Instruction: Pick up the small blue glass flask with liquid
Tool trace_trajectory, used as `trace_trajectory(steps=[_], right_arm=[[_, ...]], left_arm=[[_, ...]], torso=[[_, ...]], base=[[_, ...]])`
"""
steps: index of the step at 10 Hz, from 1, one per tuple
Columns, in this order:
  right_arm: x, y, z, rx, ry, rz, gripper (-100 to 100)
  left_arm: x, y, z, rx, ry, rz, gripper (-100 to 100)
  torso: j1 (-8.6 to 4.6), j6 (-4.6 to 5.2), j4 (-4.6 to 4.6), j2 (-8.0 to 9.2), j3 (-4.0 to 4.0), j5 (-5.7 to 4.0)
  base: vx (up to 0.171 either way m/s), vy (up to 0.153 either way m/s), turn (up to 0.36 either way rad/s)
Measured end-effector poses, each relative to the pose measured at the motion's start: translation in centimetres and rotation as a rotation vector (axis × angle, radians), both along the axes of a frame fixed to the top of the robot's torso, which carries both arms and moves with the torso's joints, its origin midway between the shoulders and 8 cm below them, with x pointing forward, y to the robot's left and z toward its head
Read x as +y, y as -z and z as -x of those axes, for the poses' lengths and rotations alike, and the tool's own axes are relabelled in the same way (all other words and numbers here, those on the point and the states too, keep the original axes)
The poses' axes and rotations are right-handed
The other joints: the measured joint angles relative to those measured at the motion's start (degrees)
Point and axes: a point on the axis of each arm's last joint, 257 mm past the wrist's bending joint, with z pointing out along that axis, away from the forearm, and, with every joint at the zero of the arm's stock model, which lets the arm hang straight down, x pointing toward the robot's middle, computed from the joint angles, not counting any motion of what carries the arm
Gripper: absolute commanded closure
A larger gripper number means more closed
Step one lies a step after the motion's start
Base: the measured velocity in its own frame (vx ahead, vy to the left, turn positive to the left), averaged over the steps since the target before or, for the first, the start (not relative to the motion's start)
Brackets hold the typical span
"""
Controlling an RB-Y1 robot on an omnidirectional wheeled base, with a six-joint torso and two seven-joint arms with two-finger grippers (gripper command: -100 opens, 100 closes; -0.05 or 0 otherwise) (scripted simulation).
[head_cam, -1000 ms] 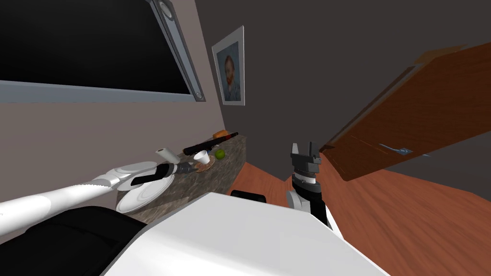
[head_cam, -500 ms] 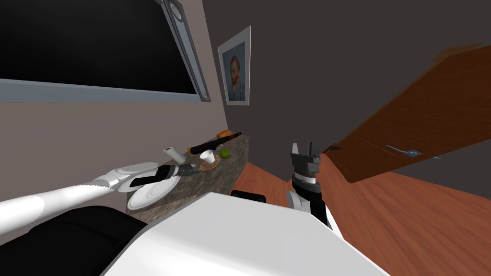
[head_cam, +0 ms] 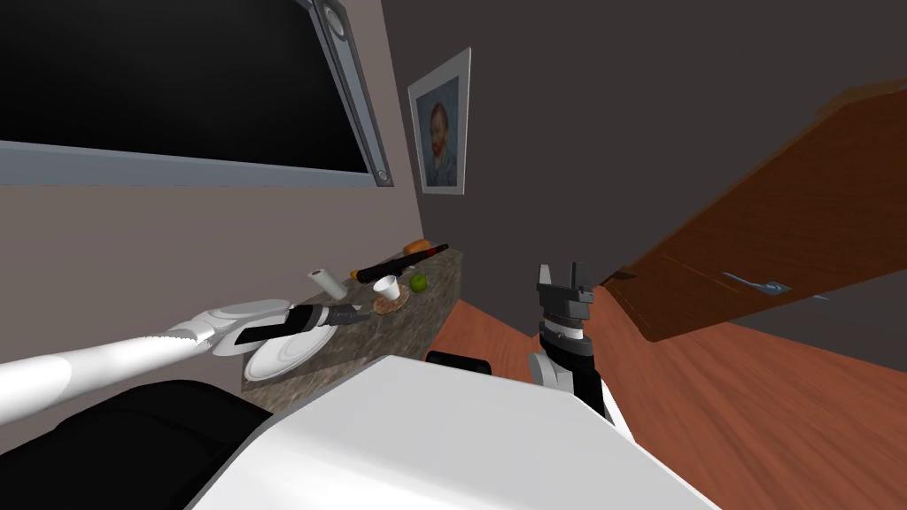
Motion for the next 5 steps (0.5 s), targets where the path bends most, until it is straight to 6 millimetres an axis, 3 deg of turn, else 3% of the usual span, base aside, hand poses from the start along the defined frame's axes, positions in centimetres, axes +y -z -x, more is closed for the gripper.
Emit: trace_trajectory(steps=[3,4,5], right_arm=[[0.0,0.0,0.0,0.000,0.000,0.000,0],[0.0,0.0,0.0,0.000,0.000,0.000,0],[0.0,0.0,0.0,0.000,0.000,0.000,0]], left_arm=[[0.0,0.3,1.2,0.043,-0.054,0.047,-100],[0.0,0.3,1.3,0.045,-0.057,0.050,0],[0.0,0.3,1.3,0.045,-0.057,0.050,-100]], torso=[[0.04,-0.01,0.02,0.11,0.06,0.01],[0.02,0.02,0.02,0.04,0.03,0.01],[-0.01,0.02,0.00,-0.02,-0.01,0.00]], base=[[-0.034,0.009,0.036],[0.000,0.000,0.000],[-0.052,0.010,-0.187]])
